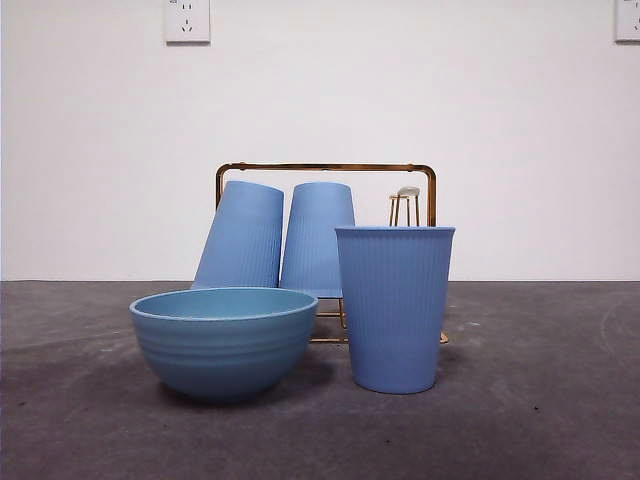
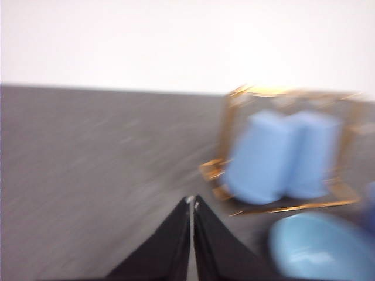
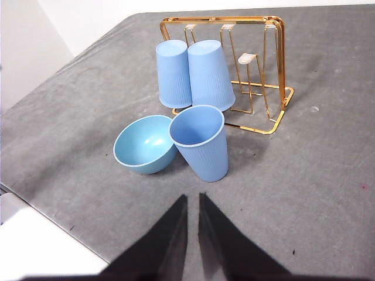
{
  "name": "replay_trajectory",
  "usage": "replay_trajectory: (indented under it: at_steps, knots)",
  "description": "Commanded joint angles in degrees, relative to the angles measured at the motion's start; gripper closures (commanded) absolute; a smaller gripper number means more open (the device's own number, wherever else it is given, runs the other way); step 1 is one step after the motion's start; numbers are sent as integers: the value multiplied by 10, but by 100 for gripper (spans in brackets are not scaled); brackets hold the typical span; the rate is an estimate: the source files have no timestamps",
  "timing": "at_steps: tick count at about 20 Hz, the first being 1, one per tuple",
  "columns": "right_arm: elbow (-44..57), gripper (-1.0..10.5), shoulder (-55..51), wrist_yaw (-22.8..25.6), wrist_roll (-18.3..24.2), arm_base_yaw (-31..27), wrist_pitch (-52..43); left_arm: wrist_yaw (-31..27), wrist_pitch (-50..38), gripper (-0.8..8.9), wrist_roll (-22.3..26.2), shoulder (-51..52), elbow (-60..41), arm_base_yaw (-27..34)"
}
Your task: Right arm lift cup from the cupboard, then place it on the right of the bowl
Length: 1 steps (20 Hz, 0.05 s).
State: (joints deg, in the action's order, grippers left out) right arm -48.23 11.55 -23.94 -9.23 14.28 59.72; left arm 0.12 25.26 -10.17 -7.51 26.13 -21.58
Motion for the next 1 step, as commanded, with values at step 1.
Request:
replay_trajectory:
  at_steps: [1]
  knots:
    - [-9,913,2,0,3,2,-6,8,-146,806,157,73,-254,208]
